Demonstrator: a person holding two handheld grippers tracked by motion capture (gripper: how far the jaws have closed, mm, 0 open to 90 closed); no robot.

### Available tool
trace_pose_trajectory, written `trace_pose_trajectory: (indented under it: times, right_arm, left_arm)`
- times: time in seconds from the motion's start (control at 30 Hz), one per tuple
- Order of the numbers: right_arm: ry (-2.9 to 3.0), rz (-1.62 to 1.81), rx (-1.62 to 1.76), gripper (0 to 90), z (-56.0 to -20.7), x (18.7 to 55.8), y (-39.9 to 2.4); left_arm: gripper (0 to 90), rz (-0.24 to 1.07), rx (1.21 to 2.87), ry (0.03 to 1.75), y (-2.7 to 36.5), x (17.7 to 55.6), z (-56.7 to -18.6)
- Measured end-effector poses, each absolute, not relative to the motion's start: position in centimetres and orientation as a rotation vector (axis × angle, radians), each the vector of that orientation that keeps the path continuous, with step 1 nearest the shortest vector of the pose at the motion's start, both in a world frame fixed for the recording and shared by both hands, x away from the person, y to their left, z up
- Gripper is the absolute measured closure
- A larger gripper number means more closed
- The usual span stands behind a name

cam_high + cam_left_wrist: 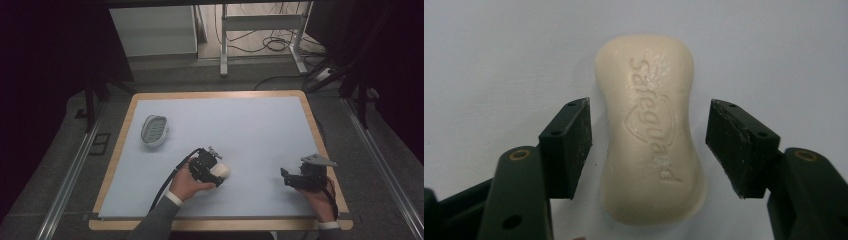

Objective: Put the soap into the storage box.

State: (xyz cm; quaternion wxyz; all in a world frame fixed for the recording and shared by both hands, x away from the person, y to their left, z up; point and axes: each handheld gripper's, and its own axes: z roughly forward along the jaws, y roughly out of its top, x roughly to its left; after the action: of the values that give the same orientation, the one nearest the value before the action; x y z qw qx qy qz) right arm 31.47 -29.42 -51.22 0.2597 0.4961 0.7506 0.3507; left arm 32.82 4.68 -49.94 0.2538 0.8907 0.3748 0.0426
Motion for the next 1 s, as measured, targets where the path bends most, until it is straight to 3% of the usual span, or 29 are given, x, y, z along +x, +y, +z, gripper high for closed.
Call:
trace_pose_trajectory:
  times: [0.53, 1.0]
  right_arm:
    - [2.027, 0.944, 1.345, 6.2, -51.24, 31.44, -29.48]
    - [2.024, 0.942, 1.348, 6.2, -51.21, 31.43, -29.57]
  left_arm:
    - [48.4, 0.119, 2.460, 1.038, 4.02, 32.88, -50.86]
    - [49.1, 0.085, 2.464, 1.015, 4.82, 33.21, -50.55]
